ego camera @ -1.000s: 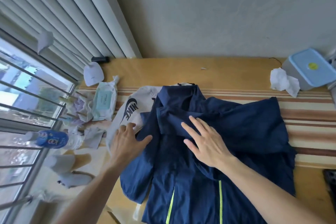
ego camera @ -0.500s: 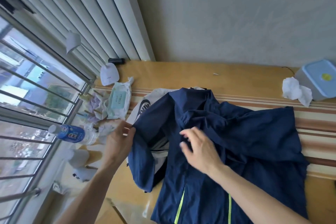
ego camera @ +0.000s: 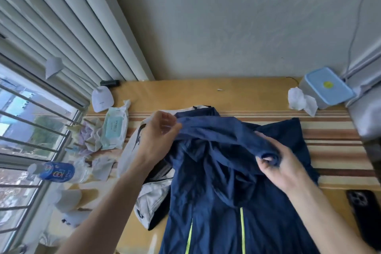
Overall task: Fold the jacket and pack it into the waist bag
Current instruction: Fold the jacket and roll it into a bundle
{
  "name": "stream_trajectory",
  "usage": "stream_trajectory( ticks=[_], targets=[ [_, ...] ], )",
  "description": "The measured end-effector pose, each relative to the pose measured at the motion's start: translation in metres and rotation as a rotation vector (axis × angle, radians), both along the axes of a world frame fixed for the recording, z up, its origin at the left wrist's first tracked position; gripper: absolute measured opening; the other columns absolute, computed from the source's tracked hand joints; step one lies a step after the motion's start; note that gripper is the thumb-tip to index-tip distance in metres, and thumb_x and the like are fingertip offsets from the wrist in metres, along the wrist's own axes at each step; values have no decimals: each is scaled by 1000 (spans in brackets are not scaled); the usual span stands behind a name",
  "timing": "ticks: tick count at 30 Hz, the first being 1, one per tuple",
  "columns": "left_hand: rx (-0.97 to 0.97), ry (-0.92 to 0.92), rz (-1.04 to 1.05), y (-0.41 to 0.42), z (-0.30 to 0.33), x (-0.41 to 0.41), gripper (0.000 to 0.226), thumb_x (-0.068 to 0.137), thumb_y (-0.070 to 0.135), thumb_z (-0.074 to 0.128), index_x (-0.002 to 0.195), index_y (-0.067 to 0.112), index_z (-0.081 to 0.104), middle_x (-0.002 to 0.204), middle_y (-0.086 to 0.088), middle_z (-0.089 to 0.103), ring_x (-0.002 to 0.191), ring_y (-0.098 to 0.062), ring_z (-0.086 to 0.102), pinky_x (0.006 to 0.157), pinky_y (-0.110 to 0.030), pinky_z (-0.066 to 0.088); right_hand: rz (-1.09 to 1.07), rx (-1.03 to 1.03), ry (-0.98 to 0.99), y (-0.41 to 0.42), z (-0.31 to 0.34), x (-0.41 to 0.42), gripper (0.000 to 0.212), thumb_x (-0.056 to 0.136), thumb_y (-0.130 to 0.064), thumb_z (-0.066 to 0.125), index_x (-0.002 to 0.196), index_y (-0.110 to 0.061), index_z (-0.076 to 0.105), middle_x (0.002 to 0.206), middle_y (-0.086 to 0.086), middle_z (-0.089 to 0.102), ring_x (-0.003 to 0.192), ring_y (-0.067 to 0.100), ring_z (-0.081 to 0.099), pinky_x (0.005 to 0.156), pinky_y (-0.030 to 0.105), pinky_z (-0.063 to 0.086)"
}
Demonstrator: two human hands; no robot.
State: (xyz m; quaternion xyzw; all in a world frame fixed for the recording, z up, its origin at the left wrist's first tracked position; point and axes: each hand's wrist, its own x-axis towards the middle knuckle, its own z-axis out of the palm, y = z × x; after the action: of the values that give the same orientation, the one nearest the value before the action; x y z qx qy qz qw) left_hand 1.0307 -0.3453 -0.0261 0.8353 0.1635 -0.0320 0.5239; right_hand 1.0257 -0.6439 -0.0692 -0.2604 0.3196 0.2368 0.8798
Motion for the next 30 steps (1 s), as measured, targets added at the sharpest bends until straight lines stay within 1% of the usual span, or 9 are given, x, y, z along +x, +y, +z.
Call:
stream_trajectory(
  ticks=[3, 6, 9, 13, 18, 20, 24, 27, 30],
  targets=[
    [426, -50, -220, -16, -54, 4, 27, 89, 28, 73, 114, 27, 63, 122, 3, 60, 112, -17, 60, 80, -24, 49, -277, 94, 169, -74, -35, 3, 93, 18, 12, 96, 104, -5, 67, 75, 8, 68, 49, 8, 62, 43, 11, 46],
    [752, 91, -561, -34, -102, 8, 56, 89, 42, 68, 141, 36, 48, 156, -4, 36, 143, -29, 33, 105, -45, 46, -429, -24, 298, -114, -60, 6, 63, 75, -17, 85, 132, -8, 61, 106, 15, 70, 84, 18, 73, 67, 20, 60],
    [921, 235, -725, -46, -129, 10, 70, 90, 54, 62, 152, 35, 36, 167, -9, 22, 152, -34, 20, 113, -52, 40, -341, -276, 338, -129, -80, 8, 51, 85, -40, 78, 121, -7, 59, 107, 11, 67, 95, 20, 68, 91, 28, 57],
    [882, 237, -612, -59, -139, 11, 57, 94, 69, 42, 132, 32, 60, 170, -6, 19, 157, -29, 13, 121, -49, 30, -7, -796, 388, -140, -111, 16, 40, 81, -28, 84, 110, -7, 65, 79, 3, 61, 60, 15, 52, 53, 25, 51],
    [817, 274, -256, -85, -141, 25, 74, 96, 74, 19, 130, 24, 62, 171, -7, 16, 158, -28, 10, 126, -48, 11, 127, -1856, -378, -133, -134, 19, 31, 97, -31, 62, 119, -9, 61, 114, 12, 64, 105, 32, 58, 90, 44, 47],
    [777, 411, -89, -94, -148, 26, 84, 94, 76, 24, 148, 15, 46, 170, -13, 16, 157, -33, 13, 126, -50, 14, 449, -1940, -636, -129, -156, 17, 43, 101, -38, 51, 135, -13, 57, 135, 18, 59, 126, 37, 53, 105, 47, 43],
    [861, 606, -114, -100, -162, 20, 120, 76, 61, 68, 161, 7, 4, 171, -17, 1, 157, -35, 7, 124, -52, 17, 1195, -1892, -498, -143, -200, 5, 70, 98, -51, 48, 160, -32, 22, 171, 11, 7, 156, 39, 8, 123, 52, 22],
    [960, 518, -141, -106, -162, 7, 127, 67, 49, 71, 160, 2, 0, 169, -22, -7, 158, -37, -2, 126, -50, 8, 1091, -1983, -566, -143, -193, 0, 73, 92, -37, 60, 157, -21, 32, 170, 16, 11, 154, 44, 10, 123, 54, 23],
    [1124, -51, -294, -116, -159, -14, 91, 81, 39, 59, 159, 6, 25, 169, -20, 11, 157, -37, 11, 128, -48, 9, 697, -1995, -939, -128, -178, -10, 58, 97, -30, 55, 152, -15, 43, 166, 16, 25, 154, 40, 20, 123, 51, 26]
  ],
)
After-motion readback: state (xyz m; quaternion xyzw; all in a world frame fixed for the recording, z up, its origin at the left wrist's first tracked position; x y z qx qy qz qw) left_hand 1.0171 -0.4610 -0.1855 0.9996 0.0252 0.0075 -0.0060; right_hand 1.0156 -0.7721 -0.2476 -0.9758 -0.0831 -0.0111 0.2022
